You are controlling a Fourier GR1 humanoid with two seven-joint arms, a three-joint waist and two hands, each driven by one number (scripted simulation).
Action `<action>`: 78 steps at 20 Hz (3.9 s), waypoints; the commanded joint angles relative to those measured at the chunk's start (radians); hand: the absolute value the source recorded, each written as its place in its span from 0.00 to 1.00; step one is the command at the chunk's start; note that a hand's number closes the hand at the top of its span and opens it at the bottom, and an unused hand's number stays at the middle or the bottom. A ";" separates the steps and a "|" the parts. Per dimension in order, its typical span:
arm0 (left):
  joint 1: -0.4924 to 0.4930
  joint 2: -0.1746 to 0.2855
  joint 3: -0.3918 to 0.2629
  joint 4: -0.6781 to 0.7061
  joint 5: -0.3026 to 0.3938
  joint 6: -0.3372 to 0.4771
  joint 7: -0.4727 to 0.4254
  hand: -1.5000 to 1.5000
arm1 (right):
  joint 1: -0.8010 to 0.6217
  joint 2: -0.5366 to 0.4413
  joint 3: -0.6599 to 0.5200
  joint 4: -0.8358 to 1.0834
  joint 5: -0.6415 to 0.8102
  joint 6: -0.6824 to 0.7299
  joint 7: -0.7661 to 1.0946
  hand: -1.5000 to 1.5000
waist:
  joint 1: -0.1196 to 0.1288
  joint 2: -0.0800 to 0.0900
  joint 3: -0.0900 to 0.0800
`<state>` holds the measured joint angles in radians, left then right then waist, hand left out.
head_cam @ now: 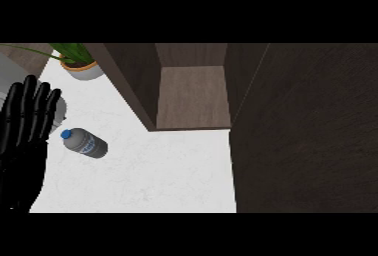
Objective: Pick up the bottled water, place it into the cabinet and close the cabinet
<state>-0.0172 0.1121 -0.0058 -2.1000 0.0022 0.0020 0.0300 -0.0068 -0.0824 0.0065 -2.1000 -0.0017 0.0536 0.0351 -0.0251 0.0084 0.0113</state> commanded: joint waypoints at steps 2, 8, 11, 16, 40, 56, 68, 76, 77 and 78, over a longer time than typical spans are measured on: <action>-0.035 0.072 0.122 0.049 0.135 -0.098 -0.026 0.00 | 0.126 -0.016 -0.048 -0.008 -0.063 0.064 -0.124 0.00 | 0.020 -0.009 -0.011; -0.010 0.135 0.233 0.178 0.357 -0.188 0.098 0.00 | 0.188 -0.003 0.028 -0.111 -0.173 0.084 0.140 0.00 | 0.020 -0.011 -0.012; 0.020 0.151 0.258 0.123 0.390 -0.183 0.157 0.00 | 0.334 0.023 0.093 -0.254 -0.184 0.083 0.168 0.00 | 0.017 -0.014 -0.011; 0.124 0.123 0.259 0.047 0.394 -0.216 0.152 0.00 | 0.439 0.003 0.052 -0.373 -0.253 0.119 0.191 0.00 | 0.021 -0.012 -0.011; 0.092 0.071 0.325 0.431 0.158 -0.205 -0.094 0.00 | 0.748 0.017 0.153 -0.518 -0.180 0.208 0.059 0.00 | 0.006 -0.010 -0.012; -0.161 0.077 0.374 1.114 0.054 -0.173 -0.508 0.00 | 0.897 0.014 0.202 -0.521 -0.169 0.267 -0.060 0.00 | -0.001 -0.007 -0.013; -0.229 0.132 0.383 1.516 0.052 -0.378 -0.744 0.00 | 1.009 0.006 0.203 -0.527 -0.149 0.300 -0.158 0.00 | -0.005 -0.008 -0.014; -0.339 0.182 0.427 1.735 0.055 -0.421 -0.883 0.00 | 1.075 -0.034 0.144 -0.539 -0.223 0.345 -0.198 0.00 | -0.021 -0.005 -0.015; -0.319 0.125 0.417 1.752 0.038 -0.370 -0.958 1.00 | 0.997 -0.016 0.149 -0.499 -0.201 0.316 -0.184 0.00 | -0.009 -0.001 -0.016; -0.363 0.101 0.429 1.762 0.048 -0.323 -0.947 1.00 | 1.016 -0.020 0.169 -0.510 -0.177 0.323 -0.184 0.00 | -0.014 -0.001 -0.016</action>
<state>-0.3457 0.2471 0.4064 -0.3968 0.0445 -0.3382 -0.8206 0.9704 -0.0930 0.1753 -2.4817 -0.1316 0.3766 -0.1937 -0.0370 0.0062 -0.0040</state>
